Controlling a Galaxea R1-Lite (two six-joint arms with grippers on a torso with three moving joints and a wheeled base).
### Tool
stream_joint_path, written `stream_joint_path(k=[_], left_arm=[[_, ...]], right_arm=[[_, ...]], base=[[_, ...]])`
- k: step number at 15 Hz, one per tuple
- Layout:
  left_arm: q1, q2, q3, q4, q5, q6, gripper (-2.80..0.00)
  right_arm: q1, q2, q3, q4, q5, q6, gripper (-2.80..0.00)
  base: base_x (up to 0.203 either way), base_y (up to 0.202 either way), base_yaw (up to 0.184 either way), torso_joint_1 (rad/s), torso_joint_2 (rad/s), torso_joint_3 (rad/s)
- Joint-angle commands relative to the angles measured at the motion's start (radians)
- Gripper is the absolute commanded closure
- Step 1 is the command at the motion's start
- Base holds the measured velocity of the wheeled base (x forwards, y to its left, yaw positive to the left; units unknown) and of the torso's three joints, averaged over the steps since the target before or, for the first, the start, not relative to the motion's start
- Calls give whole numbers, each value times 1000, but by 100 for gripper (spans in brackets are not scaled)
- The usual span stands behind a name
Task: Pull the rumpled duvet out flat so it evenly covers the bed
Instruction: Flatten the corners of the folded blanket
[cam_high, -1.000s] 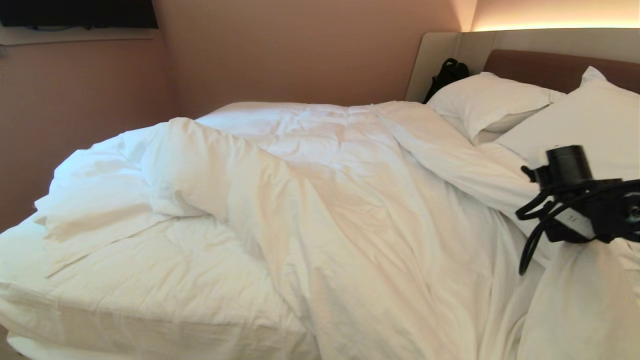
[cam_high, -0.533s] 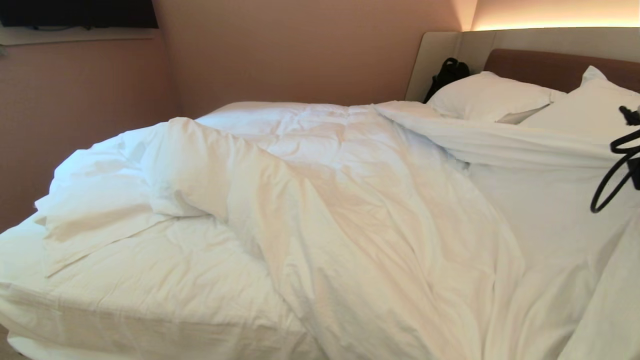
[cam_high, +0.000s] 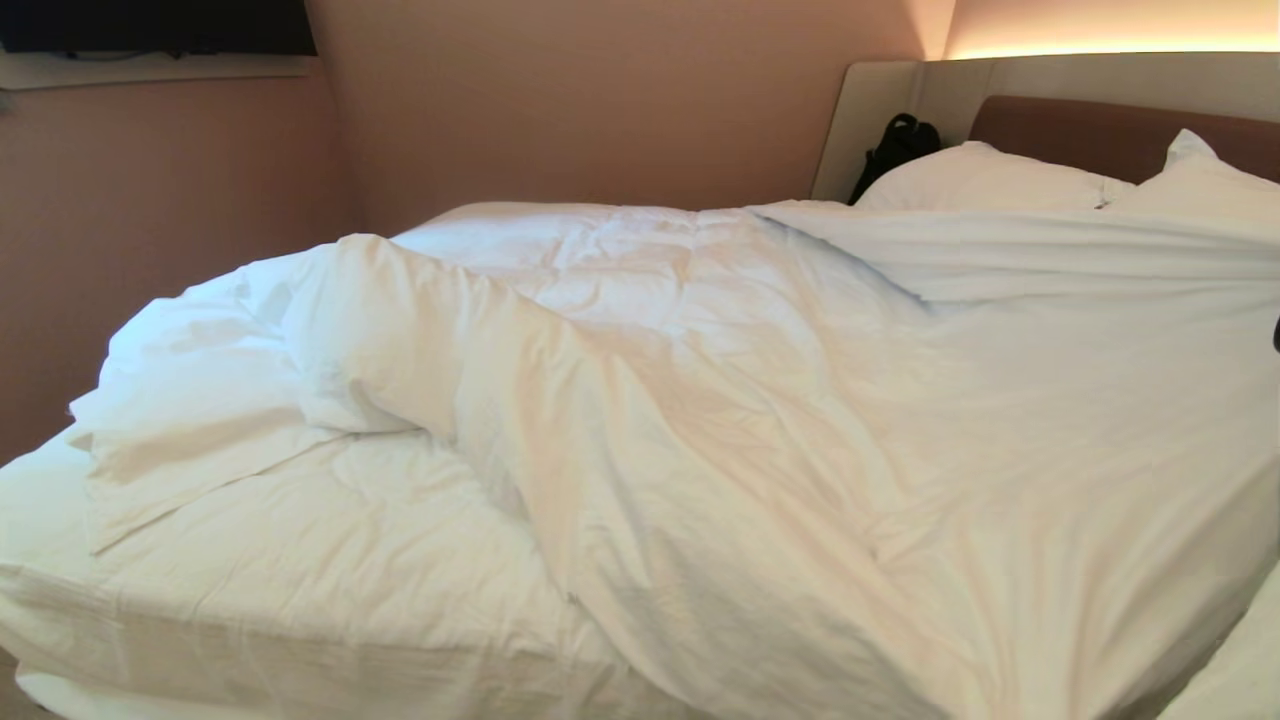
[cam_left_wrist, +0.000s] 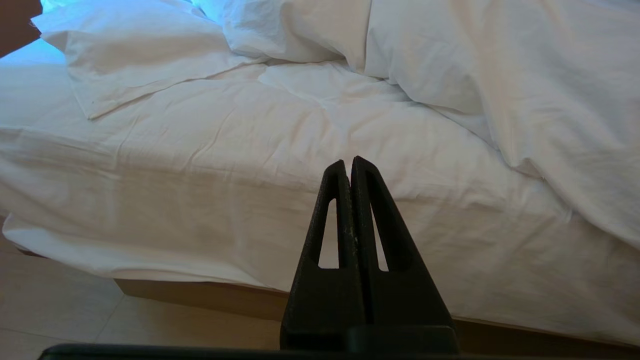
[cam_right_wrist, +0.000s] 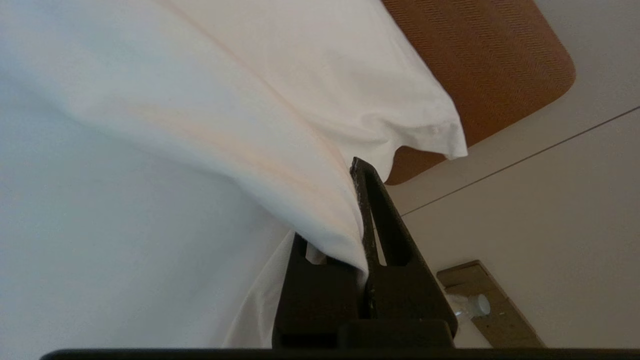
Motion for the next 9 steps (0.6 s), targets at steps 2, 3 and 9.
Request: stream_joint_path(k=[2, 3, 9], left_arm=[[0, 2, 0, 0, 0, -1, 0], [0, 2, 0, 0, 0, 1, 0], [0, 2, 0, 0, 0, -1, 0]], right_arm=[[-91, 98, -179, 59, 27, -15, 0], [-116, 121, -225, 78, 34, -18, 0], [-189, 136, -262, 124, 113, -20, 0]], base=[[0, 0, 0, 0, 0, 0], [0, 0, 0, 0, 0, 0], [0, 0, 0, 0, 0, 0]])
